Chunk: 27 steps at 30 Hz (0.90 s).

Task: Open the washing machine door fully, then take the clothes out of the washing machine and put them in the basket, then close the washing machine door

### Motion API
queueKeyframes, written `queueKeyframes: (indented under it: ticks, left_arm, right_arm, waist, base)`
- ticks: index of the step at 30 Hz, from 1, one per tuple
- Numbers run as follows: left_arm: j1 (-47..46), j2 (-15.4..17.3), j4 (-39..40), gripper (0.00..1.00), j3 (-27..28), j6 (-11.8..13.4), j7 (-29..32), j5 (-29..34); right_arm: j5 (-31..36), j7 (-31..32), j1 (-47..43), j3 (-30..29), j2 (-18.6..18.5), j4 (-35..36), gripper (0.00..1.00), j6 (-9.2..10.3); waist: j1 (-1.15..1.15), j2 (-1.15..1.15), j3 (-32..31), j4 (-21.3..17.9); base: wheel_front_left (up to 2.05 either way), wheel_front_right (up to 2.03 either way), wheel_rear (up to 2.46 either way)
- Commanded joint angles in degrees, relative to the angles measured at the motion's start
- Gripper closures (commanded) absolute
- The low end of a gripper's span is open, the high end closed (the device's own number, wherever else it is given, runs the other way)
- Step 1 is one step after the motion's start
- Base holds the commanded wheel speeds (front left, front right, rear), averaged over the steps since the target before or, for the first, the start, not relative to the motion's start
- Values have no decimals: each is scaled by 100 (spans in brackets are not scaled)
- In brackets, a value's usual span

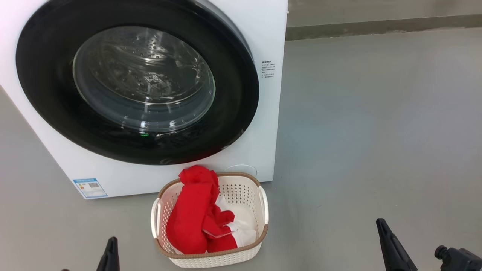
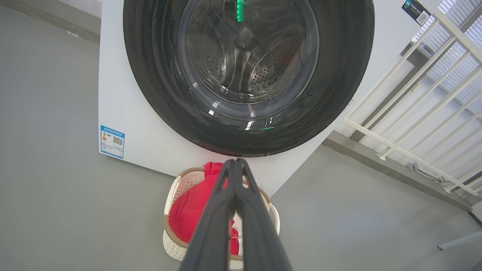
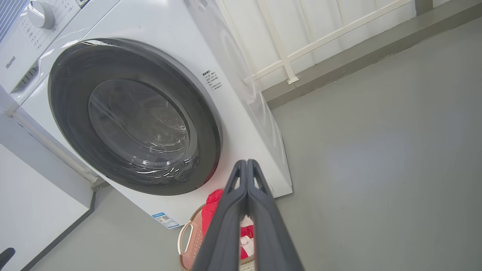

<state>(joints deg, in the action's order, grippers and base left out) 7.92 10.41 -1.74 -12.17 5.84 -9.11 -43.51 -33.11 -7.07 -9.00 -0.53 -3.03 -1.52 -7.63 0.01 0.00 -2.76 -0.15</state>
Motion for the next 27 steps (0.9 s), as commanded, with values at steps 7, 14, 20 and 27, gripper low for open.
queueKeyframes:
  ticks: [7,14,20,27]
  left_arm:
    - [-348,4,-1,100,247,-148,113,-506]
    - [-436,-44,-103,100,363,-250,219,-902]
    - [-513,-87,-193,100,465,-338,311,-1241]
    - [-604,-139,-298,100,587,-441,421,-1635]
  right_arm:
    - [-618,89,330,1,-85,6,100,5]
    - [-1102,173,430,-18,-100,-100,100,6]
    - [-1515,246,516,-37,-111,-192,100,6]
    - [-1996,334,616,-62,-121,-299,100,7]
  waist:
    - [-1,0,24,1]
    - [-1,0,48,3]
    - [-1,0,68,4]
    - [-1,0,91,5]
  base:
    - [0,0,0]
    - [0,0,0]
    - [0,0,0]
    - [0,0,0]
